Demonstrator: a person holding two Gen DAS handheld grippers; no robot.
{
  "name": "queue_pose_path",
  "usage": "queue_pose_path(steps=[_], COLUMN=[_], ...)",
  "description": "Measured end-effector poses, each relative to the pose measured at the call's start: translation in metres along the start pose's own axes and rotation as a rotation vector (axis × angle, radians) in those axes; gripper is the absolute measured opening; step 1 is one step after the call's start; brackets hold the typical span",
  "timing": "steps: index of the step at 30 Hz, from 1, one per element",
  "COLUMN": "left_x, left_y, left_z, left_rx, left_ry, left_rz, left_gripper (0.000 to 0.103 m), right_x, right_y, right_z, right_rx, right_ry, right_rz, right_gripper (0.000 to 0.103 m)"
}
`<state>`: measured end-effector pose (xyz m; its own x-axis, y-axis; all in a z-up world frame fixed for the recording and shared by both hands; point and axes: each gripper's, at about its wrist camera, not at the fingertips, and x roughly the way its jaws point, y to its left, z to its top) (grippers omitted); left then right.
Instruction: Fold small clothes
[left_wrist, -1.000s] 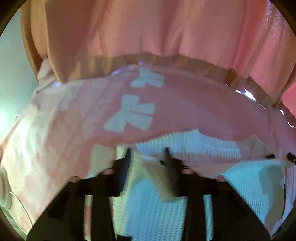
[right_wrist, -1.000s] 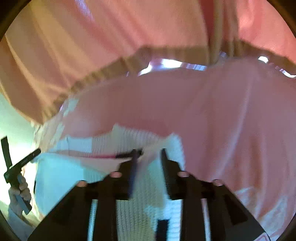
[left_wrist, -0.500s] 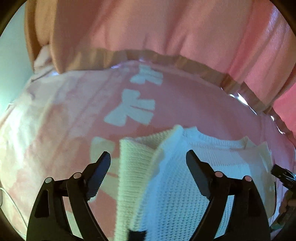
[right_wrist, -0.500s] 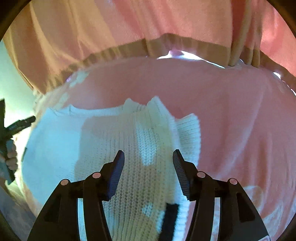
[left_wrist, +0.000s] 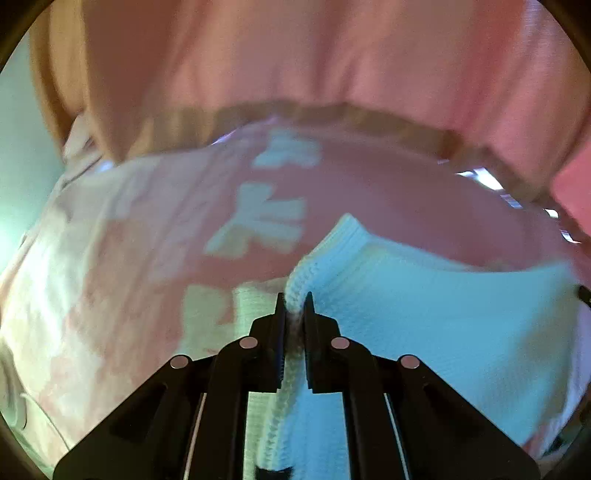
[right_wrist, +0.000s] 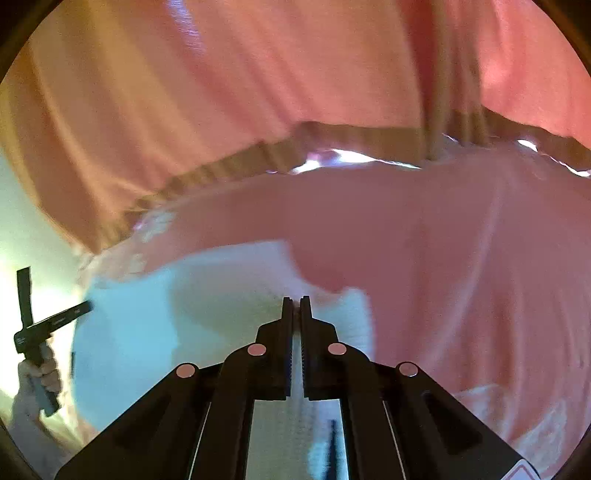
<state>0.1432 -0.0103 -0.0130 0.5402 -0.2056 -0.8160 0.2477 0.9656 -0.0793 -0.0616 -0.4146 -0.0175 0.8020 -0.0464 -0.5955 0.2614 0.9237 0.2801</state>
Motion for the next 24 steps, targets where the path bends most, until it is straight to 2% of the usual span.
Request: queue_pose_path(steps=[2,3,5,8,10,12,14,17,19,21,22,23,24], left_x=[0.023,0.031,0.029,0.018,0.027,0.034,0.034,0.027,0.013,0.002,0.001,0.003,0.009], left_y=[0.005,0.002,-0.007,-0.007,-0.004,-0.007,-0.013,-0.013,-0.015,-0.018,-0.019,-0.021,-0.022], left_z=[-0.005,-0.008,-0.009,-0.005,-0.007,-0.009,-0.009,-0.006,-0.002,0.0,0.0,0.0,0.0], left_rx=[-0.015,0.002,0.038,0.016,0.004,0.016,0.043,0.016,-0.008,-0.013,-0.007,0.001,0.011], left_ry=[0.071,0.088,0.069,0.036,0.062,0.074,0.068,0.063,0.037,0.0,-0.011,-0.008,0.012], left_rz=[0.023,0.041,0.078,0.058,0.068,0.083,0.107,0.096,0.059,0.038,0.044,0.054,0.066], left_gripper=[0.007,0.007,0.007,0.007,0.007,0.007,0.008,0.011,0.014,0.019,0.025,0.027,0.027], right_x=[0.039,0.047,0.04,0.016,0.026,0.05,0.053,0.028,0.007,-0.004,-0.007,-0.005,0.0], right_y=[-0.021,-0.022,-0.013,0.0,-0.009,-0.023,-0.023,-0.006,0.004,0.01,0.009,0.008,0.005], right_z=[-0.014,-0.018,-0.014,-0.003,-0.006,-0.015,-0.018,-0.008,-0.007,-0.008,-0.013,-0.017,-0.024], right_rx=[0.034,0.031,0.005,-0.038,-0.02,0.019,0.007,-0.018,-0.058,-0.076,-0.071,-0.065,-0.056], right_ry=[0.12,0.135,0.113,0.039,0.059,0.133,0.133,0.085,0.04,0.041,0.063,0.086,0.14], right_rz=[-0.051,-0.062,-0.067,-0.028,-0.045,-0.073,-0.073,-0.04,-0.034,-0.026,-0.02,-0.018,-0.031], right_gripper=[0.003,0.003,0.003,0.003,0.003,0.003,0.004,0.005,0.007,0.015,0.024,0.034,0.037])
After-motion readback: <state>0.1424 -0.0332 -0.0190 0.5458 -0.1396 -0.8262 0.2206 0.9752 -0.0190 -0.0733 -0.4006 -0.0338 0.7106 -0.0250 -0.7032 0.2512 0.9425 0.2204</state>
